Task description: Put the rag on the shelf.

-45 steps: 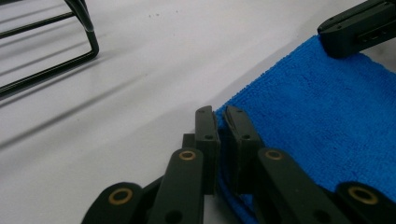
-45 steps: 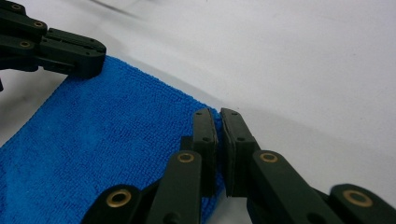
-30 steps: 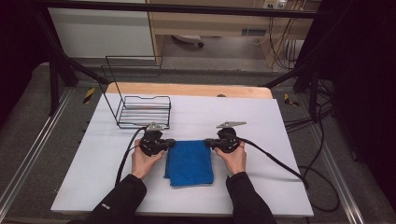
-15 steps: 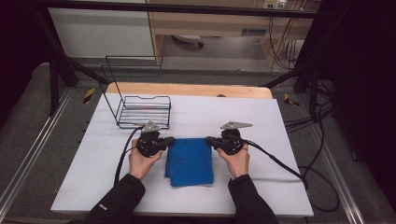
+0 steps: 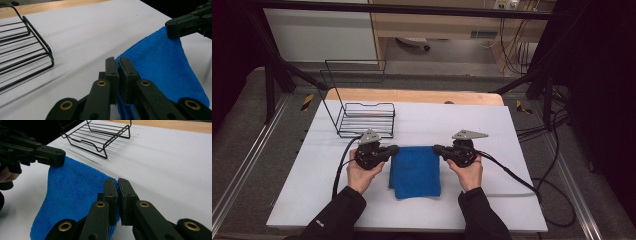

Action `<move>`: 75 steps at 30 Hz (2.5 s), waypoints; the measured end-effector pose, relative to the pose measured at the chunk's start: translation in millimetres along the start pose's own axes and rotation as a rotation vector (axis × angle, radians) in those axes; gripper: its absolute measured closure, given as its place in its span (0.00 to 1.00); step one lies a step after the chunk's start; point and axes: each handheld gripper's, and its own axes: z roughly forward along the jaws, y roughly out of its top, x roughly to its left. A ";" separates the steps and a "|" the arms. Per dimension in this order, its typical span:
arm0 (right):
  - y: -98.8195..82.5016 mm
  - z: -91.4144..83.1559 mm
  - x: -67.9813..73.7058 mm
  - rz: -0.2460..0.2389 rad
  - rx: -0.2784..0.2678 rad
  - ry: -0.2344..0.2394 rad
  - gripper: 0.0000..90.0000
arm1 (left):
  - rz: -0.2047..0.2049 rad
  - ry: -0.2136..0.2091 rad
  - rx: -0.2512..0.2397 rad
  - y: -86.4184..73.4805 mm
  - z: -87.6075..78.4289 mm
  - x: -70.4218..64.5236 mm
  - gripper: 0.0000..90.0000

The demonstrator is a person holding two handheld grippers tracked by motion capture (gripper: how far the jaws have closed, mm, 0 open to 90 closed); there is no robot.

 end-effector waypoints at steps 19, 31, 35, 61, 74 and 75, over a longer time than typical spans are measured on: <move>11.3 -23.7 18.7 -0.093 -0.106 0.004 0.96 | 0.027 -0.006 -0.099 6.3 -25.3 -13.4 0.95; 19.4 -34.2 28.7 -0.120 -0.167 0.001 0.96 | 0.055 -0.007 -0.145 13.7 -39.5 -19.6 0.95; 21.0 -35.3 31.2 -0.128 -0.181 -0.001 0.96 | 0.062 -0.004 -0.160 16.2 -44.0 -19.9 0.95; 47.0 -27.7 59.9 -0.172 -0.311 0.004 0.96 | 0.055 0.048 -0.323 29.6 -82.8 -8.5 0.95; 67.2 -21.3 77.0 -0.197 -0.369 0.019 0.96 | 0.030 0.075 -0.402 37.0 -104.3 0.1 0.95; 67.2 -21.3 77.0 -0.197 -0.369 0.019 0.96 | 0.031 0.078 -0.407 38.0 -106.0 0.9 0.95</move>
